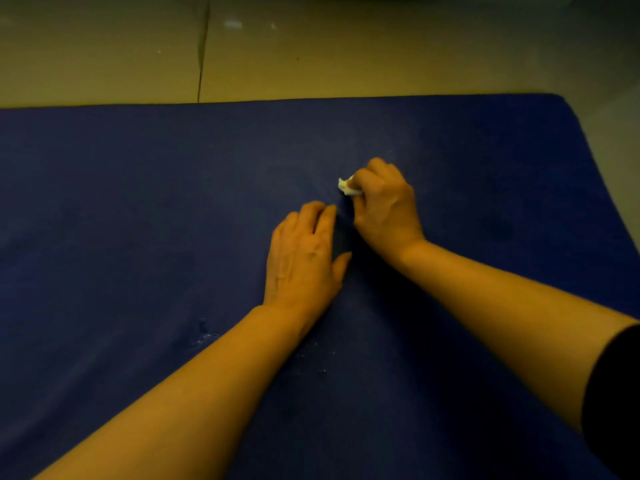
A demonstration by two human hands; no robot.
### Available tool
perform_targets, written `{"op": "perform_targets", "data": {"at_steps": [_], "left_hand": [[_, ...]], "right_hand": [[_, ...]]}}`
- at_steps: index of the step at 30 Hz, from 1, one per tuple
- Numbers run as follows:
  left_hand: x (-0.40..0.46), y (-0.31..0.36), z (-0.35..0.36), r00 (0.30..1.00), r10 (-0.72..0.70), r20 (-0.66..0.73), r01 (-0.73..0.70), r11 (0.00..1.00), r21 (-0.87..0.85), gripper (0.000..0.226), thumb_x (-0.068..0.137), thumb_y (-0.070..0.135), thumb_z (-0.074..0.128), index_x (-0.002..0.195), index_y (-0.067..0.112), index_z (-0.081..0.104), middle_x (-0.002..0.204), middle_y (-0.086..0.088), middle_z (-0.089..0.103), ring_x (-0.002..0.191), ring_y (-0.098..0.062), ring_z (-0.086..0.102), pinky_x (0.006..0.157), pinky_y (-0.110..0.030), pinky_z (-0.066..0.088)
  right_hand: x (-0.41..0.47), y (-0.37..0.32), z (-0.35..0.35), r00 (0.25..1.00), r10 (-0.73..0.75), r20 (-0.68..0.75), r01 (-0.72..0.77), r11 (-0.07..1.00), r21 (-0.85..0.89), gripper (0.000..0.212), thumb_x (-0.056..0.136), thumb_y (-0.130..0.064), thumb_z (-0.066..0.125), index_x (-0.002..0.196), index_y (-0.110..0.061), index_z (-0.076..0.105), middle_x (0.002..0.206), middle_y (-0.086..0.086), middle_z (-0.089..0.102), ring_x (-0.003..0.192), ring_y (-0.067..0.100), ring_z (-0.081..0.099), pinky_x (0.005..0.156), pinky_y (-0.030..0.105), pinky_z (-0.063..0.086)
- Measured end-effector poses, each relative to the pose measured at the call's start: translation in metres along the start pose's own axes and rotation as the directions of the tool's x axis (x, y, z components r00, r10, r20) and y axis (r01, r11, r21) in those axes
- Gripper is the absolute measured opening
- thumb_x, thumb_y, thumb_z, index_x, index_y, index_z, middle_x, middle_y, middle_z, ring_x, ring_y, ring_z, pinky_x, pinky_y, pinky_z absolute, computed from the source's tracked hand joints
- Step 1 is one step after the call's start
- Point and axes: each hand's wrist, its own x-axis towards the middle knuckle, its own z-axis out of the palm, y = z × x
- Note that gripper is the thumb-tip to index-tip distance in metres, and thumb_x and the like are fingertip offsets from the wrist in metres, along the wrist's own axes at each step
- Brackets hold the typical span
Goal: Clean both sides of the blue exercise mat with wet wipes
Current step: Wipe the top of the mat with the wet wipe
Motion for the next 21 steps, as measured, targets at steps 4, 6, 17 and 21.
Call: {"op": "perform_targets", "data": {"at_steps": [4,6,17,21], "left_hand": [[0.021,-0.013,-0.01,0.967,-0.11,0.228,0.079,0.987,0.142,0.101,0.078,0.066,0.062,0.154,0.019,0.014,0.16,-0.003,0.008,0.142,-0.029,0.013,0.113,-0.041,0.02],[0.028,-0.016,-0.011,0.943,-0.147,0.298,0.102,0.982,0.159,0.112,0.075,0.07,0.061,0.155,0.021,0.0,0.162,-0.001,-0.01,0.148,-0.026,-0.011,0.118,-0.05,-0.001],[0.038,-0.024,-0.011,0.952,-0.168,0.256,0.137,0.981,0.135,0.11,0.069,0.078,0.056,0.154,0.028,0.007,0.159,0.001,0.007,0.146,-0.025,0.002,0.113,-0.064,-0.008],[0.035,-0.022,-0.004,0.969,-0.17,0.18,0.143,0.978,0.151,0.073,0.093,0.063,0.032,0.154,0.028,0.011,0.16,0.002,0.01,0.146,-0.023,0.003,0.113,-0.064,-0.008]], "right_hand": [[0.046,0.046,-0.021,0.977,0.208,0.038,-0.199,0.966,-0.164,0.02,0.087,-0.017,0.06,0.09,0.001,0.067,0.098,0.022,0.062,0.09,0.039,0.058,0.071,0.041,0.042],[0.07,0.067,-0.032,0.898,0.439,-0.003,-0.429,0.877,-0.217,0.02,0.09,-0.02,0.061,0.099,-0.003,0.066,0.107,0.018,0.063,0.099,0.034,0.058,0.079,0.039,0.046],[0.071,0.049,-0.012,0.923,0.381,-0.053,-0.381,0.924,-0.001,0.016,0.085,-0.02,0.063,0.087,-0.004,0.068,0.091,0.013,0.068,0.085,0.024,0.062,0.064,0.027,0.037],[0.095,0.075,-0.019,0.773,0.618,-0.145,-0.625,0.781,-0.005,0.018,0.089,-0.023,0.062,0.091,-0.006,0.066,0.097,0.008,0.068,0.091,0.02,0.064,0.072,0.028,0.048]]}}
